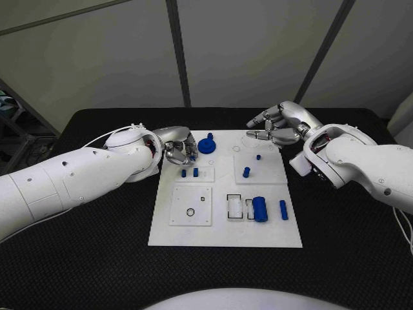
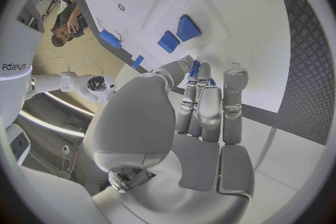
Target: Assemble the parts on the task board
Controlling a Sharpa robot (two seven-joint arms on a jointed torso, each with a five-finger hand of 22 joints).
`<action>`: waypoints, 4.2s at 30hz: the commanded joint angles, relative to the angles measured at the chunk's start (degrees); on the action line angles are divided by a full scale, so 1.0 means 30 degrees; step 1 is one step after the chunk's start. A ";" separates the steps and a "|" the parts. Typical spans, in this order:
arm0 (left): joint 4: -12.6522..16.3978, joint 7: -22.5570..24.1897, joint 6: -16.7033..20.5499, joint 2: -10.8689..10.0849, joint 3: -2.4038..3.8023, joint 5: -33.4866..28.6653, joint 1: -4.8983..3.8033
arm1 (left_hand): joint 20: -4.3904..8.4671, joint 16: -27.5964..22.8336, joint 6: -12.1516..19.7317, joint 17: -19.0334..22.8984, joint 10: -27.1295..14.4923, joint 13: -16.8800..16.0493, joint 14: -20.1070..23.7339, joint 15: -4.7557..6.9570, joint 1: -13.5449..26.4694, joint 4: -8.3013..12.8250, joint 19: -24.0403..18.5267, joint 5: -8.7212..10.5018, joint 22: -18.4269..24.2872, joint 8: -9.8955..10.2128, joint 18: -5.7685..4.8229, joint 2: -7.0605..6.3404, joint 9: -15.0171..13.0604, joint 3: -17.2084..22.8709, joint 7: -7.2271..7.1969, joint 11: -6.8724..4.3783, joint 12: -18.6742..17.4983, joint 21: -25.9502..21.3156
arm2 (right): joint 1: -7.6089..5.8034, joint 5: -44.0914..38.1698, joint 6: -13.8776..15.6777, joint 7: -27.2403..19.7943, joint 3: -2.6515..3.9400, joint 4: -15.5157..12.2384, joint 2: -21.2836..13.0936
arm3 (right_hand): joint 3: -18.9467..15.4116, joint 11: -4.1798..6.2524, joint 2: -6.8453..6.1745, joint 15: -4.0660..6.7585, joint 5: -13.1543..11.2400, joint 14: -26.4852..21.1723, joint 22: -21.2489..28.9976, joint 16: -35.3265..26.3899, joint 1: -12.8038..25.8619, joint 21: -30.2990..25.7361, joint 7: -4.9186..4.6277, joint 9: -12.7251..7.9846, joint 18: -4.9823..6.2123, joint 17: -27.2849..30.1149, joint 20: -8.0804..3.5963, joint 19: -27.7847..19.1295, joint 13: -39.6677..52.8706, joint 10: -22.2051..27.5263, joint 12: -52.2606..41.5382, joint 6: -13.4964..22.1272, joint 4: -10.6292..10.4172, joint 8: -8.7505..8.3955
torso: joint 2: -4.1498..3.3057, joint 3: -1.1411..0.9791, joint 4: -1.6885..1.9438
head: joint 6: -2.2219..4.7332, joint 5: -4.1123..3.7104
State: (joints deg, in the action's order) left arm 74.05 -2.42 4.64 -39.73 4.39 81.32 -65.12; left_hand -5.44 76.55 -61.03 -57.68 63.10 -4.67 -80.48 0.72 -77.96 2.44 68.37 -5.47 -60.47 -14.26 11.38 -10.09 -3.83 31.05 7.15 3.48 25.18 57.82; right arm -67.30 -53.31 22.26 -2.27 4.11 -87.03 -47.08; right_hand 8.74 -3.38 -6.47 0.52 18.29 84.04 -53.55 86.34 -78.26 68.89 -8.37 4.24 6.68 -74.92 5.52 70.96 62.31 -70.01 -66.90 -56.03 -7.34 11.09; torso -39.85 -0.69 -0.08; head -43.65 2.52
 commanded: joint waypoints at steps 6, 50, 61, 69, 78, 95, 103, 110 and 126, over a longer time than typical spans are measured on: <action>-0.0024 -0.0008 -0.0388 0.0082 -0.0019 -0.0044 -0.0016 | -0.0047 -0.0008 -0.0142 -0.0005 0.0136 0.0018 -0.0009 -0.0046 0.0113 0.0140 0.0128 0.0081 -0.0062 0.0120 -0.1033 0.0050 -0.0028 -0.0020 0.0005 -0.0024 -0.0100 0.0123 | -0.0023 -0.0033 -0.0110 -0.0111 0.0014 -0.0010 0.0019 | 0.0063 0.0013 0.0088 0.0099 0.0104 0.1438 0.0031 -0.0087 -0.0049 -0.0127 0.0039 -0.0003 0.0163 -0.2943 -0.0043 -0.0132 0.0026 -0.0027 0.0043 -0.0002 -0.0006 0.0085 | 0.0005 -0.0007 0.0005 | 0.0007 -0.0035; 0.0000 0.0165 0.0598 -0.0383 -0.0098 -0.0189 -0.0014 | -0.0625 -0.0642 0.1578 0.2160 -0.2204 0.0352 0.0940 -0.0748 0.0879 0.0249 -0.0864 0.0060 0.0760 0.2149 -0.0744 -0.0740 0.0046 -0.1312 0.0536 0.0831 -0.2217 -0.1403 | -0.0023 -0.1627 -0.0498 0.0657 0.0012 0.0183 -0.0114 | 0.0985 -0.0152 -0.0112 -0.0005 -0.0121 0.0845 0.2932 -0.1593 -0.0426 -0.2287 -0.0134 -0.0042 0.0641 -0.0988 -0.0001 -0.1575 -0.8333 0.5215 0.9013 0.0380 -0.0371 0.0175 | 0.0018 0.0023 0.0015 | 0.0039 -0.0021; 0.0929 0.1481 0.2297 -0.1601 0.0213 -0.1636 -0.0012 | -0.0666 -0.0601 0.1408 0.2216 -0.2367 0.0353 0.0932 -0.0796 0.0739 0.0278 -0.1054 0.0041 0.1025 0.2140 -0.0661 -0.0562 0.0006 -0.1349 0.0649 0.0890 -0.2340 -0.1765 | -0.0009 -0.7991 -0.1677 0.2401 0.0008 0.0469 -0.0396 | 0.2796 -0.0530 -0.0886 -0.0275 -0.0895 0.1107 0.0841 -0.1667 -0.1298 -0.0845 -0.0225 -0.0082 0.0265 -0.0781 0.0229 -0.0067 -1.5559 0.3225 1.6703 -0.0412 -0.0011 0.0208 | 0.0023 0.0018 0.0002 | 0.0136 -0.0040; 0.1472 0.3094 0.3798 -0.2907 0.0416 -0.6210 -0.0016 | -0.0607 -0.0982 0.0345 0.3287 -0.1265 0.0256 0.1409 -0.0674 0.0169 0.0501 -0.2211 0.0005 0.2335 0.1753 -0.0259 0.0040 -0.0093 -0.0515 0.0671 0.0778 -0.1919 -0.3511 | 0.0113 -1.2190 -0.1774 0.3422 0.0002 0.0589 -0.0569 | 0.3100 -0.0477 -0.1043 -0.0221 -0.0948 0.1136 0.0624 -0.1559 -0.1446 -0.0686 -0.0097 -0.0118 0.0225 -0.0897 0.0200 0.0037 -1.6438 0.2741 1.7429 -0.0641 0.0203 -0.0201 | 0.0009 0.0007 -0.0012 | 0.0373 -0.0609; 0.2919 0.6494 0.4571 -0.4383 0.0447 -1.6745 -0.0004 | -0.0452 -0.3201 0.0129 0.7718 -0.0699 0.0183 0.3866 -0.0555 0.0208 0.0750 -0.3202 0.0076 0.2668 0.1767 -0.0292 0.0145 -0.0009 -0.0111 0.0588 0.0599 -0.1289 -0.4450 | 0.0562 -1.5076 -0.2398 0.4196 -0.0011 0.0527 -0.0261 | 0.3304 -0.0464 -0.1226 -0.0217 -0.1402 0.1143 0.0520 -0.1521 -0.1446 -0.0609 -0.0007 -0.0141 0.0211 -0.0920 0.0172 0.0066 -1.7041 0.2682 1.7959 -0.0600 0.0306 -0.0610 | 0.0001 0.0048 0.0029 | 0.0477 -0.1072; 0.4177 0.7818 0.4187 -0.5016 0.0444 -2.0774 0.0013 | -0.0515 -0.5691 0.0071 1.0603 -0.1159 0.0198 0.5446 -0.0616 0.0356 0.0901 -0.3596 0.0089 0.2938 0.1772 -0.0301 0.0303 -0.0015 -0.0415 0.0630 0.0678 -0.0918 -0.5078 | 0.0850 -1.6272 -0.3446 0.4602 -0.0186 0.1025 0.0757 | 0.3879 -0.0617 -0.1365 -0.0315 -0.2438 0.1155 0.0452 -0.1445 -0.1504 -0.0548 -0.0148 -0.0135 0.0197 -0.0992 0.0253 0.0084 -1.7755 0.2736 1.8510 -0.0683 0.0443 -0.1052 | -0.0007 0.0017 0.0007 | 0.0439 -0.1040; 0.4190 0.7865 0.4187 -0.4960 0.0444 -2.0834 0.0013 | -0.0517 -0.5712 0.0066 1.0624 -0.1182 0.0198 0.5442 -0.0619 0.0366 0.0899 -0.3601 0.0090 0.2947 0.1767 -0.0301 0.0314 -0.0016 -0.0432 0.0632 0.0682 -0.0908 -0.5094 | 0.0885 -1.6355 -0.3767 0.4611 -0.0208 0.1369 0.1124 | 0.4188 -0.0623 -0.1290 -0.0326 -0.2368 0.1159 0.0389 -0.1418 -0.1555 -0.0491 -0.0159 -0.0101 0.0191 -0.1010 0.0278 0.0114 -1.7989 0.2533 1.8582 -0.0910 0.0529 -0.1122 | -0.0019 0.0019 0.0026 | 0.0396 -0.1069; 0.4200 0.7846 0.4187 -0.4943 0.0444 -2.0843 0.0012 | -0.0518 -0.5732 0.0065 1.0644 -0.1203 0.0199 0.5441 -0.0620 0.0361 0.0904 -0.3604 0.0087 0.2954 0.1764 -0.0300 0.0331 -0.0016 -0.0438 0.0635 0.0684 -0.0899 -0.5109 | 0.0947 -1.6372 -0.4180 0.4580 -0.0219 0.1547 0.1367 | 0.4618 -0.0500 -0.1096 -0.0237 -0.2325 0.1192 0.0102 -0.1305 -0.1607 -0.0284 -0.0089 -0.0029 0.0153 -0.1148 0.0222 0.0258 -1.8197 0.1924 1.8527 -0.1475 0.0669 -0.1054 | -0.0014 -0.0005 -0.0008 | 0.0342 -0.1002; 0.4155 0.7783 0.4373 -0.4939 0.0444 -2.0845 0.0012 | -0.0525 -0.5807 0.0140 1.0731 -0.1321 0.0203 0.5419 -0.0637 0.0353 0.0921 -0.3588 0.0082 0.2981 0.1789 -0.0297 0.0397 -0.0003 -0.0481 0.0670 0.0713 -0.0855 -0.5157 | 0.1005 -1.6820 -0.5044 0.5067 -0.0228 0.1723 0.1655 | 0.5363 -0.0204 -0.0489 0.0002 -0.2329 0.1298 -0.0881 -0.0969 -0.1864 0.0419 0.0121 0.0062 -0.0015 -0.1562 0.0005 0.0731 -1.8375 0.0696 1.8611 -0.2559 0.1313 -0.0915 | -0.0013 0.0008 -0.0029 | 0.0272 -0.1090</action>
State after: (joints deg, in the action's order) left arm 86.46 19.90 17.44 -54.56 5.66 19.12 -65.02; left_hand -6.97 59.46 -60.40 -25.56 59.59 -4.03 -64.50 -0.94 -76.83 5.22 57.82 -5.50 -51.58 -8.94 11.38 -9.56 -3.92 29.86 9.00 5.76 22.40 42.72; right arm -64.49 -102.68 9.32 11.93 3.62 -82.00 -42.17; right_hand 24.56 -3.96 -8.44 0.13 11.15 83.83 -56.13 83.19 -83.76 70.01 -7.97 4.37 7.58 -74.91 5.42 72.73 7.18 -67.57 -11.22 -63.42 -3.38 8.15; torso -39.88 -0.69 -0.13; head -42.88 -0.69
